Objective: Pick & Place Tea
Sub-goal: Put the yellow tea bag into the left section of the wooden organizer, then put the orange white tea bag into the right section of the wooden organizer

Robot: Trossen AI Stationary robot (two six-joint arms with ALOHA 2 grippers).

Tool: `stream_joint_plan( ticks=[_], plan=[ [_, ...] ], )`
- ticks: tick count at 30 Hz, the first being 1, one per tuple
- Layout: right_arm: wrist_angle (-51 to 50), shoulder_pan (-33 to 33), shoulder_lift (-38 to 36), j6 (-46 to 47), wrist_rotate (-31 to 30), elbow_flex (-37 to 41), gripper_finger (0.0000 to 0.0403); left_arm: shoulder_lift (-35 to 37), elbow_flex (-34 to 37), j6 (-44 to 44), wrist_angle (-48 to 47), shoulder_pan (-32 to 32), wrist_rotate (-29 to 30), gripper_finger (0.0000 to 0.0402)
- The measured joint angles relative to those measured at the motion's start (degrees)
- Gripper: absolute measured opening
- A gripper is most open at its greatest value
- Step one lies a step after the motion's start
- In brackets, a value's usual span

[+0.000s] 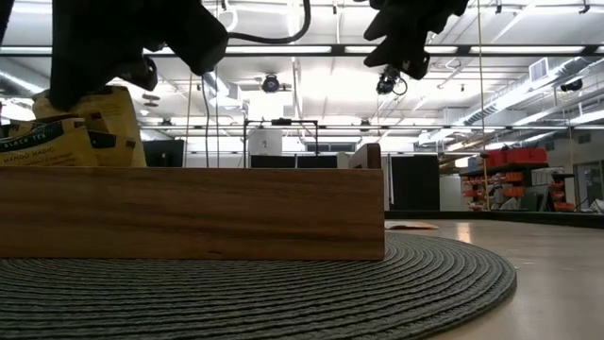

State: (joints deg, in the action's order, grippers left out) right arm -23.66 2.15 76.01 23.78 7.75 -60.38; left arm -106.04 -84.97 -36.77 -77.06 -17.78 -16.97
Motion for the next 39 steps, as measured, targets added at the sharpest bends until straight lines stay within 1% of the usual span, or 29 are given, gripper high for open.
stream_joint_plan(
  ticks=[3, 7, 10, 20, 26, 30, 39],
  plan=[
    [0.02, 0.40, 0.00, 0.69, -0.89, 0.00, 0.0178, 0.00, 0.00, 1.23, 0.00, 0.00, 0.26, 0.0002],
    [0.02, 0.57, 0.00, 0.79, -0.94, 0.00, 0.0178, 0.00, 0.00, 1.67, -0.13, -0.02, 0.26, 0.0002],
    [0.02, 0.57, 0.00, 1.04, -0.94, 0.00, 0.0178, -0.03, 0.00, 3.59, -0.19, 0.00, 0.26, 0.0002],
    [0.21, 0.57, 0.00, 1.19, -1.36, 0.02, 0.0178, -4.05, -0.09, 10.40, -2.61, 0.99, -0.22, 0.0002],
    [0.24, 0.57, 0.00, 1.20, -1.36, 0.02, 0.0178, -4.33, -0.09, 13.49, -2.15, 1.32, -0.02, 0.0004],
    [0.07, 0.55, 0.00, 1.19, -1.36, 0.02, 0.0178, -4.24, -0.30, 14.62, -2.21, 1.57, -0.13, 0.0022],
    [-1.56, 0.53, 0.00, 1.19, -1.36, 0.02, 0.0178, -4.17, -3.67, 20.92, -2.47, 1.55, -0.82, 0.0087]
  ],
)
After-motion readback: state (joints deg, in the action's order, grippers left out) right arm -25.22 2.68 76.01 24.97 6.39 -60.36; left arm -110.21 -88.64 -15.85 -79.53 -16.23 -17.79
